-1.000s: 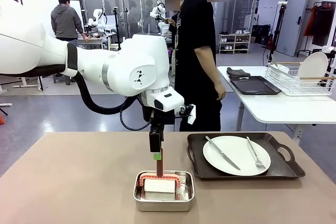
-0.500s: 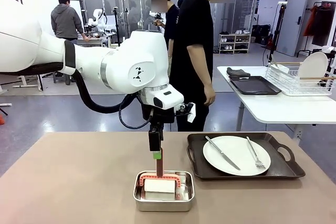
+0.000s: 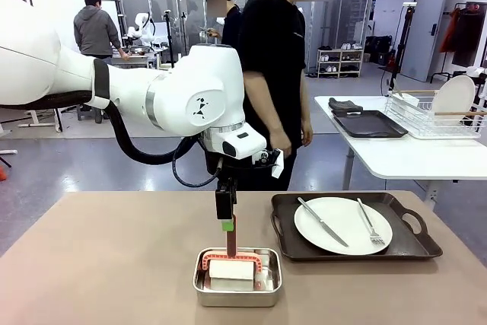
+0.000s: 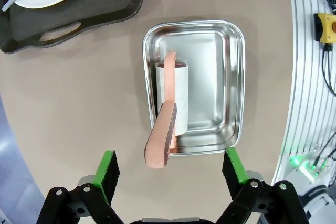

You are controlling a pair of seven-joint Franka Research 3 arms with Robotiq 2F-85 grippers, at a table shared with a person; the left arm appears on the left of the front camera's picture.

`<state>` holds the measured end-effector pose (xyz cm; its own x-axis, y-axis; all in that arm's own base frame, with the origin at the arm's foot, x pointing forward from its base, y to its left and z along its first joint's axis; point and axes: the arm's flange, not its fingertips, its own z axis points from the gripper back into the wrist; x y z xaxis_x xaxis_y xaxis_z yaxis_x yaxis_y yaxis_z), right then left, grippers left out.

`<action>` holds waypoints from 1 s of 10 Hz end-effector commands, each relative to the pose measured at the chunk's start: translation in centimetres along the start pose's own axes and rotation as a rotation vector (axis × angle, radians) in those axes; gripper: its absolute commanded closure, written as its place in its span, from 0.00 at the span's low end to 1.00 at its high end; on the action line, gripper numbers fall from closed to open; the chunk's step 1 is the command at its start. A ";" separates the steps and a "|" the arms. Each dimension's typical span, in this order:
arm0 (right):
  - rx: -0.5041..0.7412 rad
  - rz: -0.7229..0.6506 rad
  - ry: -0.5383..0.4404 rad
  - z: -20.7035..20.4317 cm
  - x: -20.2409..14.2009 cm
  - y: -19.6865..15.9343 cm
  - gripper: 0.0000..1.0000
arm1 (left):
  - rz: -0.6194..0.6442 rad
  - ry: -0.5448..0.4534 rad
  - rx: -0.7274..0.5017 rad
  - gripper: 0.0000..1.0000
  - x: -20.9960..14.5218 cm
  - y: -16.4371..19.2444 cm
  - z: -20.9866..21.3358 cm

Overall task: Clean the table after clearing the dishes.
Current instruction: When the right (or left) Handle tray is removed, use the right hand (or left hand) to clean the right (or left) side of the table with the Lint Roller.

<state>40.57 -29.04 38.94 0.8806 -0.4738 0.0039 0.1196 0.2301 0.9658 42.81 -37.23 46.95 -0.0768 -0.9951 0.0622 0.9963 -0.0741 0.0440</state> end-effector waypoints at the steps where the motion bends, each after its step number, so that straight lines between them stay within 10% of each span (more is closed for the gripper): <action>1: 0.002 0.003 -0.003 0.1 -0.2 0.3 0.00 | -0.001 0.001 0.007 0.00 0.0 0.0 0.2; 7: 0.002 0.003 -0.003 0.1 -0.2 0.3 0.00 | 0.000 0.000 0.000 0.00 0.0 0.0 0.0; 10: 0.002 0.003 -0.003 0.1 -0.2 0.3 0.00 | 0.252 -0.195 -0.109 0.00 -5.8 1.9 8.2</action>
<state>40.55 -29.07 38.94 0.8803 -0.4744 0.0039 0.1197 0.2301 0.9658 45.12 -33.65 52.47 0.0812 -0.9782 0.1912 0.9966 0.0776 -0.0259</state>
